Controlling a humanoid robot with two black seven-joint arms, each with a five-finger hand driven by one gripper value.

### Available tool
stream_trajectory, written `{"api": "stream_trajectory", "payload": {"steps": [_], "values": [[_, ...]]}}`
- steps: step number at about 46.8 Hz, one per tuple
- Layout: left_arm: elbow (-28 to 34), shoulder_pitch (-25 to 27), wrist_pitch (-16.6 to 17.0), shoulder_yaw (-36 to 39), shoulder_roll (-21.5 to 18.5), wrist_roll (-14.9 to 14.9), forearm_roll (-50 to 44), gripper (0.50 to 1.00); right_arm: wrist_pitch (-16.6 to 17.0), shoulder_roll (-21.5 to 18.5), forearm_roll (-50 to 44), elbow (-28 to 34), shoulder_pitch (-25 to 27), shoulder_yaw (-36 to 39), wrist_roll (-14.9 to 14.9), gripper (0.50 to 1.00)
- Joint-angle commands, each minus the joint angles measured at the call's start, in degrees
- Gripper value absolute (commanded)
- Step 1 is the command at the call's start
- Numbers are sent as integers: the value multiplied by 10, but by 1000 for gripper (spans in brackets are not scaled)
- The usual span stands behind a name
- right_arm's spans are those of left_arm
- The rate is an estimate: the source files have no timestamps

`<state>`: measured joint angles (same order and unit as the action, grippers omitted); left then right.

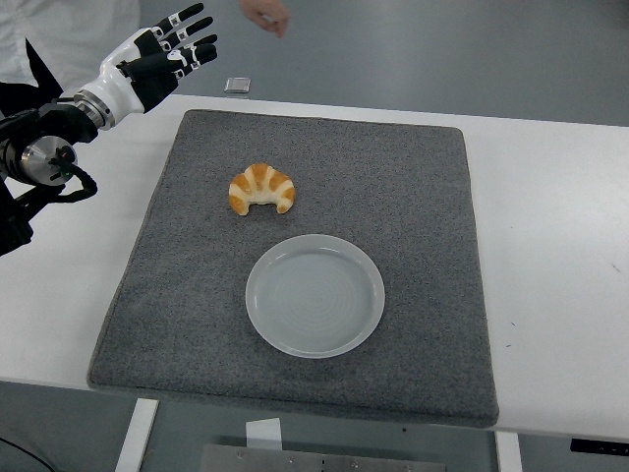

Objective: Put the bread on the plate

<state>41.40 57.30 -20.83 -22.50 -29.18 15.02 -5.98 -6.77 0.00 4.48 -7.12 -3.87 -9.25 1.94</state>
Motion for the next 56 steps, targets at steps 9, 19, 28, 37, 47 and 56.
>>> {"api": "stream_trajectory", "payload": {"steps": [9,19,28,37,47,56], "values": [[0,0,0,1,1,0,0,990,0,0,0,0,0,0,0,952],[0,0,0,0,1,0,0,990,0,0,0,0,0,-1,0,952],[-2,0,0,0,1,0,0,990,0,0,0,0,0,-1,0,952],[-14,0,3,0,3,1,0,990,1,0,0,-1,0,-1,0,952],[-26,0,9,1,10,1,-1,990,1,0,0,0,0,0,0,952],[-36,0,9,1,12,1,-1,990,1,0,0,0,0,0,0,952]]}}
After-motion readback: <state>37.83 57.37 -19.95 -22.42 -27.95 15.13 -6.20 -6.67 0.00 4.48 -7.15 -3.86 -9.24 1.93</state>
